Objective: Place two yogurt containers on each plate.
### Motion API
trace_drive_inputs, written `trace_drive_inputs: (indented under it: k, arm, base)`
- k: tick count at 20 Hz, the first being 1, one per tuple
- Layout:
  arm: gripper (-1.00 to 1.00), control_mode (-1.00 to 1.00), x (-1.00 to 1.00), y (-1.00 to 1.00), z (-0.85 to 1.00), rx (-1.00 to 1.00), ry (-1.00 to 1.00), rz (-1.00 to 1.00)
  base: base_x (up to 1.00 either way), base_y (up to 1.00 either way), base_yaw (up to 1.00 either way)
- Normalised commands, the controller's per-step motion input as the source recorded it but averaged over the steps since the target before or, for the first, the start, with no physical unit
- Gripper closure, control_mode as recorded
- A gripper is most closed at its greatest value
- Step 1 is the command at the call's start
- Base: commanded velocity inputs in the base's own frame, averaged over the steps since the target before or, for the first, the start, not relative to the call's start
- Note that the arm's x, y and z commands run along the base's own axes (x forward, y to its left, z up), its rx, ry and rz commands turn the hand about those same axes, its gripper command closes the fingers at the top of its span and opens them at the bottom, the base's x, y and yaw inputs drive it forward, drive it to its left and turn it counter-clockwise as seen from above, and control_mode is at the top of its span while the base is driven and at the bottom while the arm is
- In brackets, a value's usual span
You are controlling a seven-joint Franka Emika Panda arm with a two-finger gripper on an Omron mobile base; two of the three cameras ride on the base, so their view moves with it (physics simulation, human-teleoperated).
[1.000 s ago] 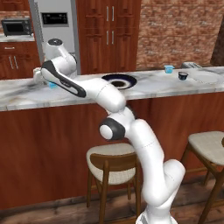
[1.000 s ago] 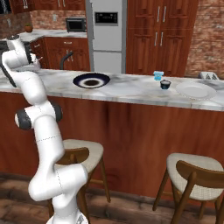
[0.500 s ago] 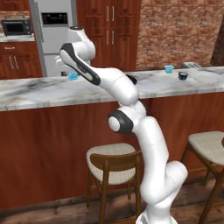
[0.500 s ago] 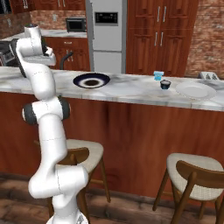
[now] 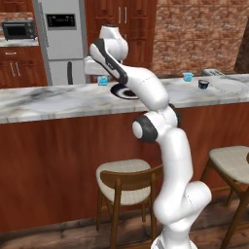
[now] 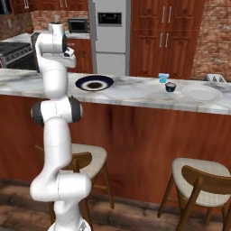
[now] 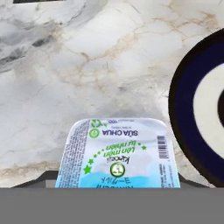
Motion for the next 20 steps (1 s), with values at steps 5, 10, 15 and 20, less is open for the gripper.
trace_drive_inputs:
  k: [5,10,15,20]
  arm:
    - [1.0,-1.0,0.24,-0.78,-0.03,0.08,0.0,0.0]
    - [1.0,-1.0,0.03,-0.59,-0.47,0.0,-0.07,0.0]
    - [1.0,-1.0,-0.02,-0.1,-0.36,0.0,-0.25,0.0]
    - [1.0,-1.0,0.08,0.0,-0.21,0.0,-0.14,0.0]
  base:
    - [0.0,0.0,0.0]
    - [0.0,0.0,0.0]
    - [0.0,0.0,0.0]
    - [0.0,0.0,0.0]
